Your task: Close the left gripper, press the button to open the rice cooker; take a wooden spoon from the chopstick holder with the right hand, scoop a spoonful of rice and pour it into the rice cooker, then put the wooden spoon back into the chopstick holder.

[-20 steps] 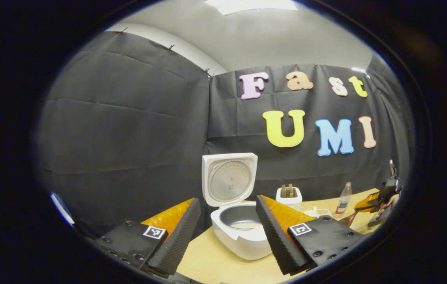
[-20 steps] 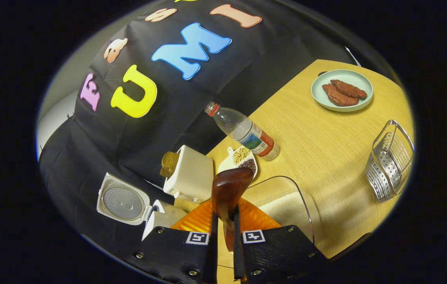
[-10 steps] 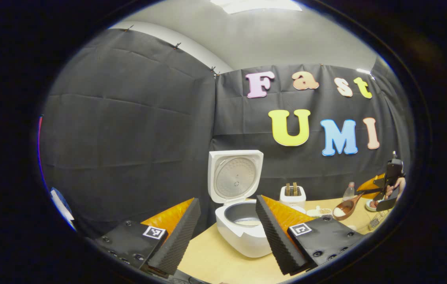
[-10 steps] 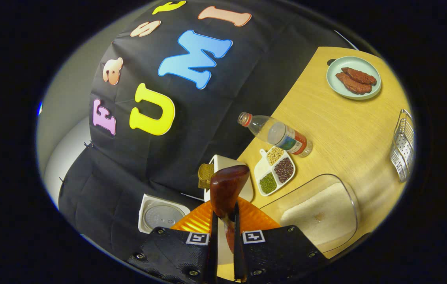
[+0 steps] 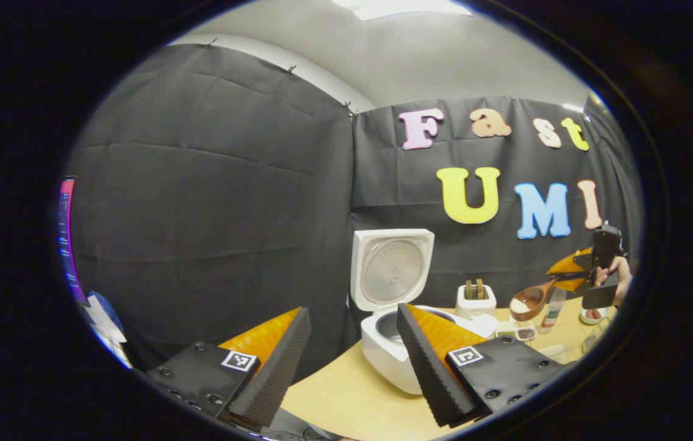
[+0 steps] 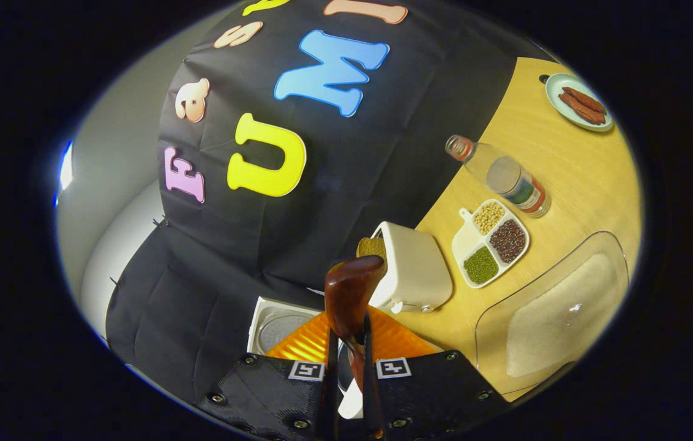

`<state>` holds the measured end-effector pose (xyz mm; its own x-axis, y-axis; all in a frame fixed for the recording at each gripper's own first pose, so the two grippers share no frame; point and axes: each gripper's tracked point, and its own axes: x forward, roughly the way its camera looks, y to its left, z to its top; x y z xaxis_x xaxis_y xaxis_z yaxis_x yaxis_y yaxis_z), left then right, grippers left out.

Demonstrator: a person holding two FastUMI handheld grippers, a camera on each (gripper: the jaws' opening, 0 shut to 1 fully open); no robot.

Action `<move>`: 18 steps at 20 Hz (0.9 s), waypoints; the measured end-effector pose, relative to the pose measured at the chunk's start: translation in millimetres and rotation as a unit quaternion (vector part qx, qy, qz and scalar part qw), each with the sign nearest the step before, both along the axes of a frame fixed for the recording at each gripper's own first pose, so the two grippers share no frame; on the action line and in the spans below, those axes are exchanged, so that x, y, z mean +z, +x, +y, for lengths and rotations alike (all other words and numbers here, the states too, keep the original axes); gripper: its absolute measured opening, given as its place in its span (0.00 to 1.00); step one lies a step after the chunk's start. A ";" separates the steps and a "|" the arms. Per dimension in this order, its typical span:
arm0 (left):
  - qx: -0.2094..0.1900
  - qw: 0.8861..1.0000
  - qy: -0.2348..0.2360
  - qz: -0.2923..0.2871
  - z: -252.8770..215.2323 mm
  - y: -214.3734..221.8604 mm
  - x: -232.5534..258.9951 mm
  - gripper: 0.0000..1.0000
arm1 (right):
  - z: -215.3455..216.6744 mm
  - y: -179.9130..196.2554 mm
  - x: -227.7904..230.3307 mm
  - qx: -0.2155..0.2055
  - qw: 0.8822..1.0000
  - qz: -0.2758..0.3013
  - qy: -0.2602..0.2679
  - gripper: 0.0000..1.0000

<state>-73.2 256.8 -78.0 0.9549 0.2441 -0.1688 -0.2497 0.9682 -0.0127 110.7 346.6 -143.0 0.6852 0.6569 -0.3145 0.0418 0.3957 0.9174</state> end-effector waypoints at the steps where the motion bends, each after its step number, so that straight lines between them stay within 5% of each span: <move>1: 0.006 1.000 0.001 0.001 6.1 -3.5 -1.5 0.98 | 9.0 -0.6 1.7 0.005 1.000 -0.002 -0.001 0.17; 12: 0.088 0.996 0.020 0.023 82.7 -54.8 -4.8 0.98 | 119.3 4.1 -1.0 0.072 0.997 -0.023 -0.014 0.16; 18: 0.126 0.991 0.027 0.040 108.2 -88.4 -11.9 0.98 | 177.1 -7.8 -16.8 0.109 0.990 -0.061 -0.072 0.16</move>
